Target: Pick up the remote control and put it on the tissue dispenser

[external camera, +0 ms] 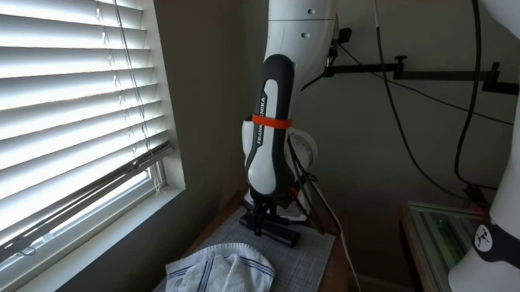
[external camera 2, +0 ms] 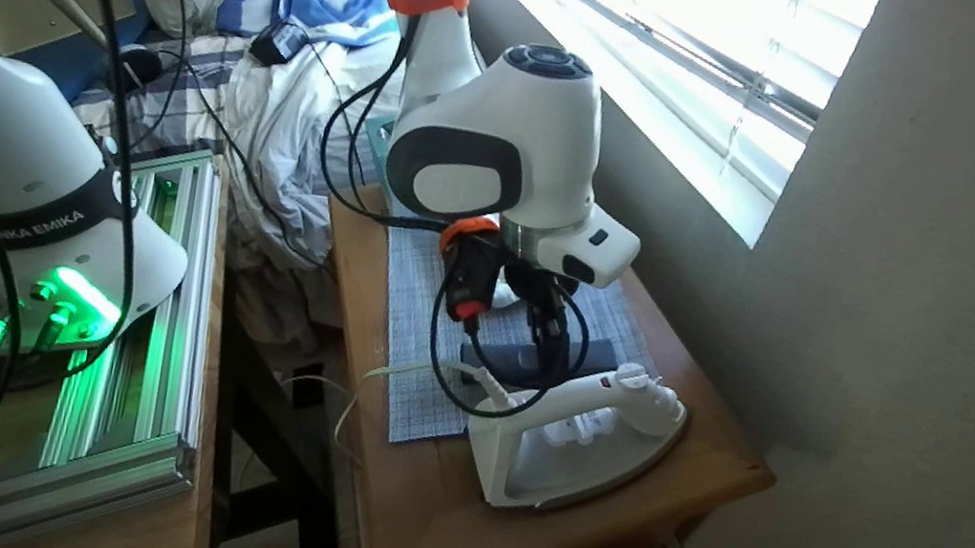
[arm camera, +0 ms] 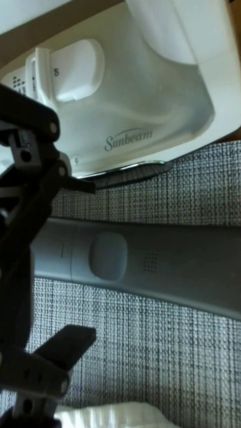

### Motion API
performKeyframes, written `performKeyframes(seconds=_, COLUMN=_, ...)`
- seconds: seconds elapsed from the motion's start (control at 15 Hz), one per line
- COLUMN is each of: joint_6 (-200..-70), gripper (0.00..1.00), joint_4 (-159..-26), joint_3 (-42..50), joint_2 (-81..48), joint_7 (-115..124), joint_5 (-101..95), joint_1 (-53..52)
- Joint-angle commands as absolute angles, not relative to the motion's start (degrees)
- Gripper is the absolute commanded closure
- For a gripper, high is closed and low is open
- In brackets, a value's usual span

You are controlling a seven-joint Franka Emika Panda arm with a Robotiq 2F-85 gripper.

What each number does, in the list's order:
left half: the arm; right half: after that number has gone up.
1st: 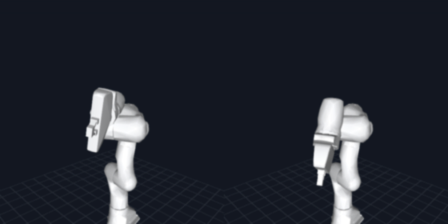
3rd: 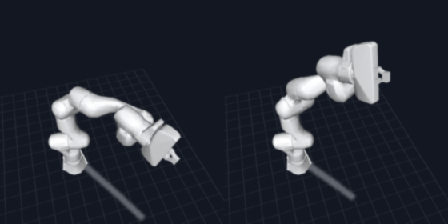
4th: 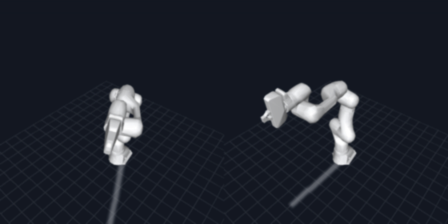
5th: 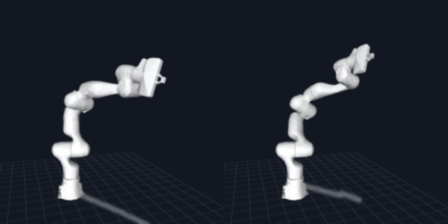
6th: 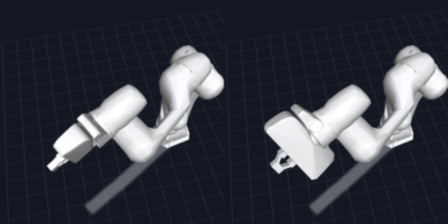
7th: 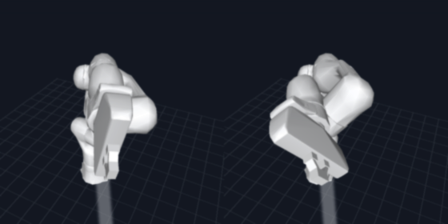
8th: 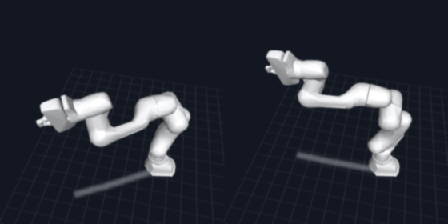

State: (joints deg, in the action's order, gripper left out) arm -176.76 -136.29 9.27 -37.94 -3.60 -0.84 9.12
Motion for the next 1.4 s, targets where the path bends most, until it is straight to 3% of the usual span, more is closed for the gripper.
performKeyframes(seconds=0.0, joint_6=-177.7, gripper=0.00, joint_4=-134.6, joint_3=8.7, joint_2=-40.5, joint_7=-2.8, joint_5=-0.6, joint_1=9.6)
performKeyframes(seconds=0.13, joint_6=-177.2, gripper=0.03, joint_4=-134.2, joint_3=8.6, joint_2=-41.2, joint_7=-2.4, joint_5=-0.4, joint_1=9.4)
performKeyframes(seconds=0.33, joint_6=-176.9, gripper=0.18, joint_4=-133.9, joint_3=7.8, joint_2=-41.9, joint_7=-2.2, joint_5=-0.1, joint_1=10.1)
performKeyframes(seconds=0.47, joint_6=-177.3, gripper=0.36, joint_4=-133.9, joint_3=6.8, joint_2=-42.2, joint_7=-2.0, joint_5=0.1, joint_1=10.9)
performKeyframes(seconds=0.53, joint_6=-177.5, gripper=0.51, joint_4=-133.7, joint_3=6.0, joint_2=-42.2, joint_7=-2.2, joint_5=0.3, joint_1=11.8)
performKeyframes(seconds=0.73, joint_6=-177.6, gripper=0.69, joint_4=-134.1, joint_3=2.6, joint_2=-41.1, joint_7=-3.5, joint_5=0.5, joint_1=15.5)
performKeyframes(seconds=1.13, joint_6=-177.1, gripper=0.70, joint_4=-137.3, joint_3=-7.3, joint_2=-37.0, joint_7=-8.2, joint_5=0.0, joint_1=26.4)
performKeyframes(seconds=1.33, joint_6=-178.3, gripper=0.70, joint_4=-139.4, joint_3=-7.7, joint_2=-35.0, joint_7=-9.0, joint_5=-0.1, joint_1=26.9)
